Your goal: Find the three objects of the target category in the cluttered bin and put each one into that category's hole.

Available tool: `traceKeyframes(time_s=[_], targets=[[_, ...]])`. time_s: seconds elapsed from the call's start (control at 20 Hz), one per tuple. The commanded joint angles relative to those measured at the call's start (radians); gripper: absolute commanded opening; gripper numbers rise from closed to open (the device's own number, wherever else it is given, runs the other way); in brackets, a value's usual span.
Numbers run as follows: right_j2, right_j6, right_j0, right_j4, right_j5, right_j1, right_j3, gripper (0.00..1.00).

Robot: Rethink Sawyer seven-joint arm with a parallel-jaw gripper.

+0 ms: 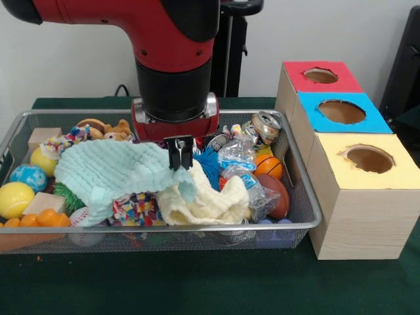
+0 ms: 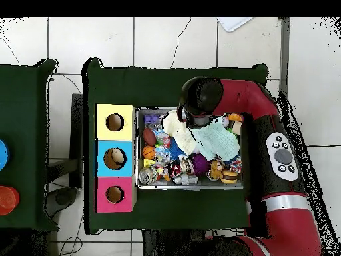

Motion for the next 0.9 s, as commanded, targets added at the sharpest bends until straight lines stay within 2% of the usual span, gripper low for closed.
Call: traceKeyframes(time_s=[0.05, 0.2, 0.35, 0.6, 0.75, 0.9], targets=[[0.017, 0.021, -0.039, -0.019, -0.279, -0.076, 0.129, 0.00], [0.018, 0.022, -0.037, -0.002, -0.252, -0.069, 0.089, 0.00], [0.008, 0.056, -0.021, 0.033, -0.233, -0.116, 0.115, 0.00], [-0.036, 0.167, 0.077, 0.130, -0.027, -0.254, 0.119, 0.00], [-0.067, 0.221, 0.127, 0.162, 0.047, -0.282, 0.096, 0.00], [-0.094, 0.268, 0.169, 0.189, 0.079, -0.293, 0.084, 0.00]])
